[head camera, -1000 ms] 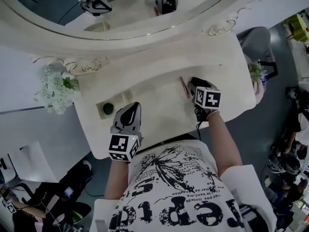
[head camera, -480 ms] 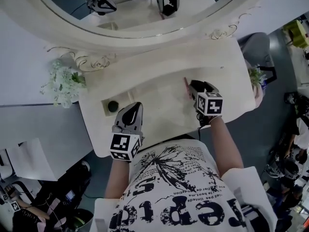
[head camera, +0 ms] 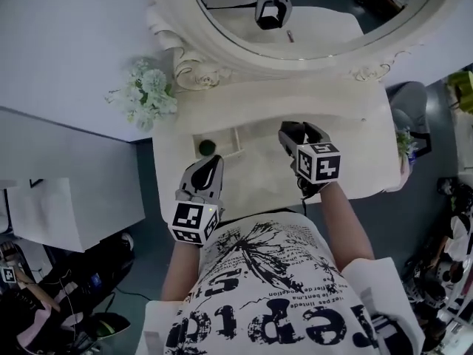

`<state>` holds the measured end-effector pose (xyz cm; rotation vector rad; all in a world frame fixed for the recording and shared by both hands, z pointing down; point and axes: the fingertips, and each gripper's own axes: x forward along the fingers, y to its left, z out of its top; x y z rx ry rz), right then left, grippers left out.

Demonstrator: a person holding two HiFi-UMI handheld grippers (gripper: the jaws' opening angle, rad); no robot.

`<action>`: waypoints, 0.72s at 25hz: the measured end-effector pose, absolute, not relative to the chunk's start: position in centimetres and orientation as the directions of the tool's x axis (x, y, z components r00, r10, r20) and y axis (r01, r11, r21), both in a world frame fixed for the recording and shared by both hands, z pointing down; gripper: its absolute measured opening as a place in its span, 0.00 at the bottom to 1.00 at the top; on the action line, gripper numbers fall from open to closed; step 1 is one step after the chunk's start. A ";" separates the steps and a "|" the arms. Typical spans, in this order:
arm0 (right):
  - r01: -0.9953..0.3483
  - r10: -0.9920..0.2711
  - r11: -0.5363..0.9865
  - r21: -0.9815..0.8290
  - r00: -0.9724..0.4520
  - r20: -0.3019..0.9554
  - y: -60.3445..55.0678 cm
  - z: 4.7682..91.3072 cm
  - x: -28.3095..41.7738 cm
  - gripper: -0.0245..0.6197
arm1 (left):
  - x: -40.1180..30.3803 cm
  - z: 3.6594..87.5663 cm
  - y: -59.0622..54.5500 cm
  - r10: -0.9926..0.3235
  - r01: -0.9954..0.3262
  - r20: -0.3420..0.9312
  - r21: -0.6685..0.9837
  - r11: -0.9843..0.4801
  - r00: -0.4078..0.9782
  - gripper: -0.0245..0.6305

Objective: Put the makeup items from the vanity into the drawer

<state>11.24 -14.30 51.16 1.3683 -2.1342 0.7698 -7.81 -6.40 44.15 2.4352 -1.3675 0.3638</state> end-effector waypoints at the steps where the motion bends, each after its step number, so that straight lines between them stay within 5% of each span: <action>1: -0.910 -0.636 0.365 -0.198 -0.399 0.661 -14.1 50.9 9.6 0.55 | -9.0 43.9 -6.0 -0.787 -0.868 0.372 0.150 -0.473 0.493 0.07; 18: -0.793 -0.438 0.555 -0.253 -0.537 0.721 -12.5 53.7 -8.2 0.55 | -23.7 43.7 -0.7 -0.893 -0.966 0.370 0.144 -0.215 0.255 0.07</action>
